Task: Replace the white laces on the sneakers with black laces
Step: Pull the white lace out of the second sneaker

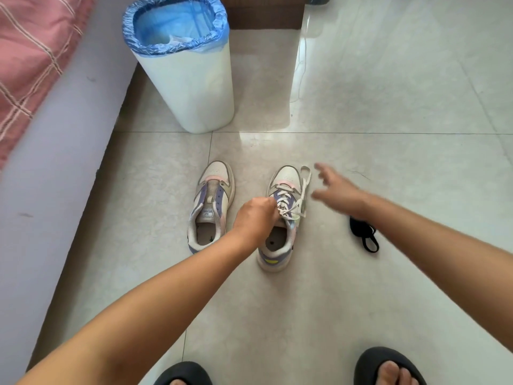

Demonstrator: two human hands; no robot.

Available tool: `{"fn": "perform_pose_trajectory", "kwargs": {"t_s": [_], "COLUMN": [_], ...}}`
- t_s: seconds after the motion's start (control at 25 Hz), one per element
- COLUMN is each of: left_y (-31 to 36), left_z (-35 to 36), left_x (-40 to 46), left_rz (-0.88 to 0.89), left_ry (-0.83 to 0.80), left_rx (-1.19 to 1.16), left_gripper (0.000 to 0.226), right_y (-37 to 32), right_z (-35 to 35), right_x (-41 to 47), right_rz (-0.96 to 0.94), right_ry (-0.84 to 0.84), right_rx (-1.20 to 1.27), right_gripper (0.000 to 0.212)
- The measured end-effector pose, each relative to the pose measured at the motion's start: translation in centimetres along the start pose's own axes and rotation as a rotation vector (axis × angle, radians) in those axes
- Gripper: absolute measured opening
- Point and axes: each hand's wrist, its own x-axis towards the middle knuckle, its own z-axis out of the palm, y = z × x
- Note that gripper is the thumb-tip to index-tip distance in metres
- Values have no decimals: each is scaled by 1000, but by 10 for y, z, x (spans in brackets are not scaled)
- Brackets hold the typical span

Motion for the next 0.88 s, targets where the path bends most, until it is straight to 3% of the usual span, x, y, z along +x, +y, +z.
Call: {"fn": "perform_pose_trajectory", "kwargs": {"t_s": [0.08, 0.2, 0.28, 0.36, 0.44, 0.56, 0.64, 0.76, 0.88], "left_y": [5, 17, 21, 17, 5, -8, -7, -5, -5], "left_z": [-21, -68, -105, -123, -114, -62, -29, 5, 18], "left_x": [0, 9, 23, 39, 46, 28, 11, 1, -1], "left_rz": [-85, -211, -186, -160, -193, -74, 70, 214, 143], "left_ry": [2, -25, 75, 223, 204, -189, -351, -219, -24], "left_rx": [-284, -1091, -1556, -1819, -1677, -859, -472, -141, -228], "left_gripper": [20, 24, 27, 22, 31, 61, 58, 60, 62], "right_y": [14, 20, 19, 20, 20, 20, 16, 12, 13], "right_z": [38, 58, 55, 53, 54, 59, 59, 66, 70], "right_x": [-16, -7, 4, 8, 5, 1, 0, -5, -9], "right_rz": [-75, -111, -60, -26, -20, -31, -62, -61, -89], "right_ry": [-144, -105, -79, -90, -91, -101, -126, -81, -43], "right_rx": [-78, -186, -105, -50, -69, -174, -266, -278, -250], "right_gripper": [95, 114, 118, 115, 105, 95, 90, 83, 72]}}
